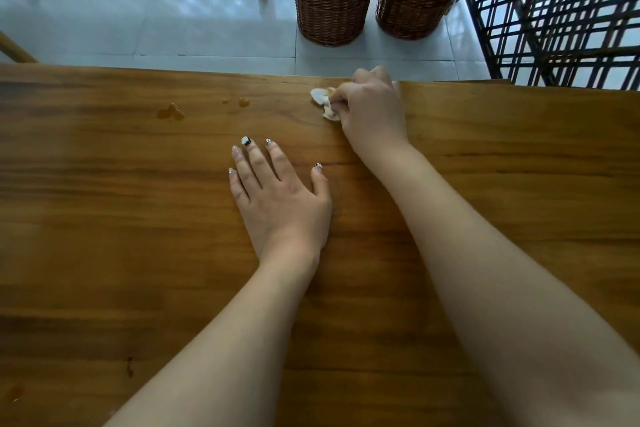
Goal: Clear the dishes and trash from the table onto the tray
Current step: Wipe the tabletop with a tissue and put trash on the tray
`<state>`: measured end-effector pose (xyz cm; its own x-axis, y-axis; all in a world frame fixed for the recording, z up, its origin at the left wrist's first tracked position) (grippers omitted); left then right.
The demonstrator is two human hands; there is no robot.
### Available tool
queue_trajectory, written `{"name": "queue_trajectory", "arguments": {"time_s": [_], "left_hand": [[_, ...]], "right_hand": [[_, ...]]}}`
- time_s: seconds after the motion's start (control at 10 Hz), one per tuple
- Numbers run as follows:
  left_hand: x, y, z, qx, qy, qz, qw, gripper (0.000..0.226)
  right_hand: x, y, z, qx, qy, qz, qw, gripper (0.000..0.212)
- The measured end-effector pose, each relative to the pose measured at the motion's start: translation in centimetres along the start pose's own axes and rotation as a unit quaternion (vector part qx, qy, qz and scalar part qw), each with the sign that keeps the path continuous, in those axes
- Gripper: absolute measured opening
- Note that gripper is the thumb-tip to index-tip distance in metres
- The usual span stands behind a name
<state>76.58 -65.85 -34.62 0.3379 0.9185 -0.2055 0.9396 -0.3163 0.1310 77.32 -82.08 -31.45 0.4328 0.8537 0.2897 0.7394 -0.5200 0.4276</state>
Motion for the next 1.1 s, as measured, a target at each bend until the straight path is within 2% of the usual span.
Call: {"name": "queue_trajectory", "arguments": {"time_s": [0.1,0.2,0.3,0.5,0.6,0.8,0.9,1.1], "left_hand": [[0.1,0.0,0.1,0.003,0.005,0.001,1.000,0.073],[0.0,0.1,0.0,0.002,0.005,0.001,1.000,0.073],[0.0,0.1,0.0,-0.001,0.002,0.000,1.000,0.073],[0.0,0.0,0.0,0.000,0.005,0.001,1.000,0.073],[0.0,0.0,0.0,0.001,0.005,0.003,1.000,0.073],[0.0,0.0,0.0,-0.001,0.004,0.001,1.000,0.073],[0.0,0.0,0.1,0.002,0.002,-0.001,1.000,0.073],[0.0,0.0,0.1,0.002,0.004,0.000,1.000,0.073]], "right_hand": [[0.8,-2.3,-1.1,-0.053,0.029,-0.036,0.997,0.008],[1.5,-1.6,-0.7,-0.053,0.031,-0.053,0.997,0.006],[0.6,1.2,0.7,0.002,-0.033,-0.024,0.999,0.019],[-1.3,3.0,0.6,0.018,-0.060,0.048,0.997,0.024],[-1.9,0.5,-0.4,-0.005,-0.056,0.070,0.996,0.023],[0.3,-0.7,-0.3,-0.032,0.020,0.023,0.999,0.021],[-0.2,1.4,0.6,0.006,-0.016,0.031,0.999,0.023],[-2.1,0.4,-0.6,-0.014,-0.059,0.105,0.993,0.024]]}}
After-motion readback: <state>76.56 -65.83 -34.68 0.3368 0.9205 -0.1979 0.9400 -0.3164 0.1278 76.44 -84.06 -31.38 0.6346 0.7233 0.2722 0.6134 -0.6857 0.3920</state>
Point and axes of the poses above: each hand's wrist, its own y-axis towards the middle knuckle, its own z-axis out of the palm, x = y × z, the point moved 8 cm from there along y, towards the middle knuckle, and after that the axes turned 12 degrees about -x, right-handed, at the moved point
